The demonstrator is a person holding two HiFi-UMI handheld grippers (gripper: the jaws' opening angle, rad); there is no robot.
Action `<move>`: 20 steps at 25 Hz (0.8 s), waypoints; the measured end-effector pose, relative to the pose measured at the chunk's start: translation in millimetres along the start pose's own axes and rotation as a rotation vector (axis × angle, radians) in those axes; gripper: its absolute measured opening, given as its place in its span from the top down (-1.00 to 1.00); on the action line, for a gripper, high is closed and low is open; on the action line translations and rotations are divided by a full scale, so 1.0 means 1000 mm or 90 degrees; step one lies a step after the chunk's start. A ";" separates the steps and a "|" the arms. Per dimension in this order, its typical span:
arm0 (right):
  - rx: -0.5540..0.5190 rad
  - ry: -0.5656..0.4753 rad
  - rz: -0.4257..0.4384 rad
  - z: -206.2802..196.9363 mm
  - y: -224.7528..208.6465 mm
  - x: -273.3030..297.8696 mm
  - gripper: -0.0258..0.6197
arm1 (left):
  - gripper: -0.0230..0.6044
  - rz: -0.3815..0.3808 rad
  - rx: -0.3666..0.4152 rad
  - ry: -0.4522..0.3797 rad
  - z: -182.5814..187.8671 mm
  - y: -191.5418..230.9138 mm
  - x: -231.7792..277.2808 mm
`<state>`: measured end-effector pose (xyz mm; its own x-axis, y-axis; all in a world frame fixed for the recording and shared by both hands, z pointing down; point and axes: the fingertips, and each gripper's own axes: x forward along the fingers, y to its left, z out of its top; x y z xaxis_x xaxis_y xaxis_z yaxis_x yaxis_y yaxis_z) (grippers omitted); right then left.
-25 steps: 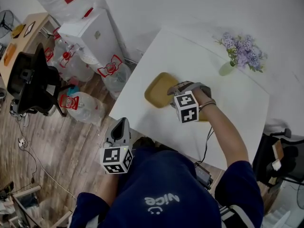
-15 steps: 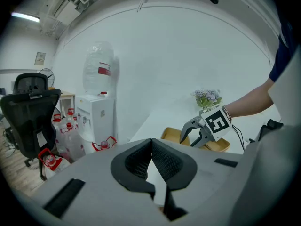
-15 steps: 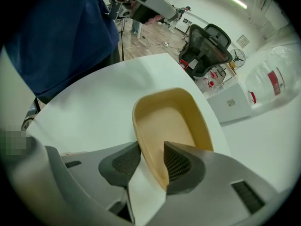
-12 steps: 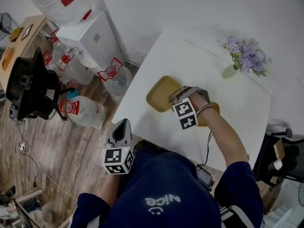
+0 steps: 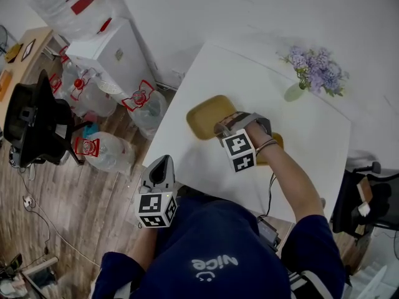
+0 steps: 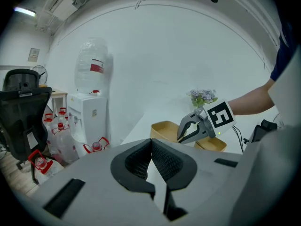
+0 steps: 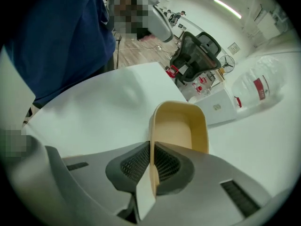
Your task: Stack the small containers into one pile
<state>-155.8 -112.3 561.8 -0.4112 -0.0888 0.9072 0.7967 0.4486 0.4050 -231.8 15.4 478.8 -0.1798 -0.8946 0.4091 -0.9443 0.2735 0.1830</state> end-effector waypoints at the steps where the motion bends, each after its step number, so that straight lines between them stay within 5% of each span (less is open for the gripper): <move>1: 0.016 -0.004 -0.014 0.001 -0.004 -0.006 0.74 | 0.87 -0.003 -0.001 0.000 0.000 -0.001 0.000; 7: 0.096 0.016 -0.067 -0.011 -0.015 -0.040 0.74 | 0.87 -0.030 0.000 -0.003 0.002 -0.015 0.007; 20: 0.233 0.096 -0.070 -0.072 0.040 -0.098 0.74 | 0.87 -0.136 0.036 0.013 0.006 -0.076 0.036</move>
<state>-51.7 -149.2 497.4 -0.3941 -0.2708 0.8782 0.5304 0.7134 0.4580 -168.5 -39.2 474.1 0.0312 -0.9223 0.3853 -0.9745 0.0575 0.2167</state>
